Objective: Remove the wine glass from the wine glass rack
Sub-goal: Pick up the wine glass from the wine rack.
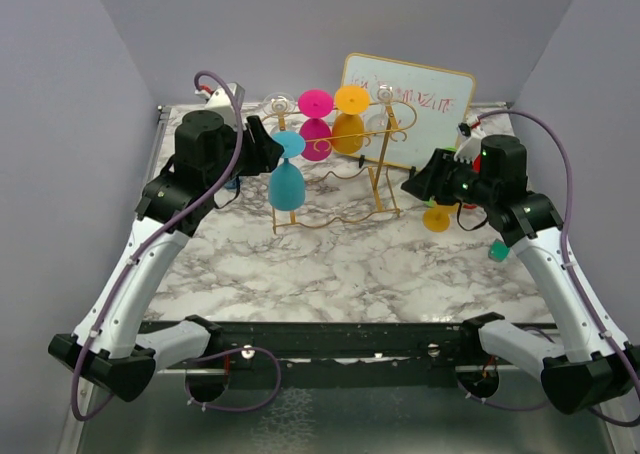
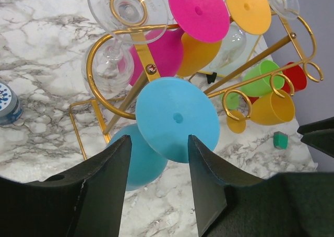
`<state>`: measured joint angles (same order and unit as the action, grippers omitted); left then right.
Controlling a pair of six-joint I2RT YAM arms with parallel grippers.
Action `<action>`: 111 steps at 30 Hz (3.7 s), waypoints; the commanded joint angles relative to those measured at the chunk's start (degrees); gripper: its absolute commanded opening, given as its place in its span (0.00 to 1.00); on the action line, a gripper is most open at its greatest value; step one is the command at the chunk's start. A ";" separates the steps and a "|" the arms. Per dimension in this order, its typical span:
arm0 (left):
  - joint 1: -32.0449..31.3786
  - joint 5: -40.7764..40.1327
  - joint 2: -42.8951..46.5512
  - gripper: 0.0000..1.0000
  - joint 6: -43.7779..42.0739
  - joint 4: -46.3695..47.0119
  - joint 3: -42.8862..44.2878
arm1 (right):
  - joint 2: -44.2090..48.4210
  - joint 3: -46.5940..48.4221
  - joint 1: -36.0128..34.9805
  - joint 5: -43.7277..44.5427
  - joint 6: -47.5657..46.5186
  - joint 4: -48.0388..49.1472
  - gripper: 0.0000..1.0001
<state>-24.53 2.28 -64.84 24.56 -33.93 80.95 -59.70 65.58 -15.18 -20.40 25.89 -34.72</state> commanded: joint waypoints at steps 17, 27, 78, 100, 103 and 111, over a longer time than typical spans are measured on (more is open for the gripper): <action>0.89 4.68 1.57 0.43 0.93 4.99 -3.61 | -1.15 1.04 -0.20 1.36 -1.46 -2.62 0.54; 0.89 4.03 2.56 0.36 2.22 7.21 -5.64 | -1.69 1.26 -0.20 1.03 -1.28 -2.42 0.54; 0.98 9.50 5.01 0.00 4.48 16.61 -10.34 | -0.71 1.13 -0.20 1.75 -1.37 -3.69 0.54; 1.02 12.12 8.58 0.00 4.54 12.73 -10.59 | -0.71 0.64 -0.20 -2.07 -0.49 -1.75 0.55; 0.99 13.46 9.24 0.00 4.96 13.44 -10.55 | -0.15 0.22 -0.20 -6.10 -0.51 0.51 0.55; 1.00 16.22 10.15 0.00 5.72 12.44 -10.26 | 1.00 -1.34 -0.20 -20.31 2.76 9.49 0.57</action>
<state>-23.68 15.20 -56.14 29.58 -20.75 70.70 -59.53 65.17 -15.18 -30.83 26.63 -31.16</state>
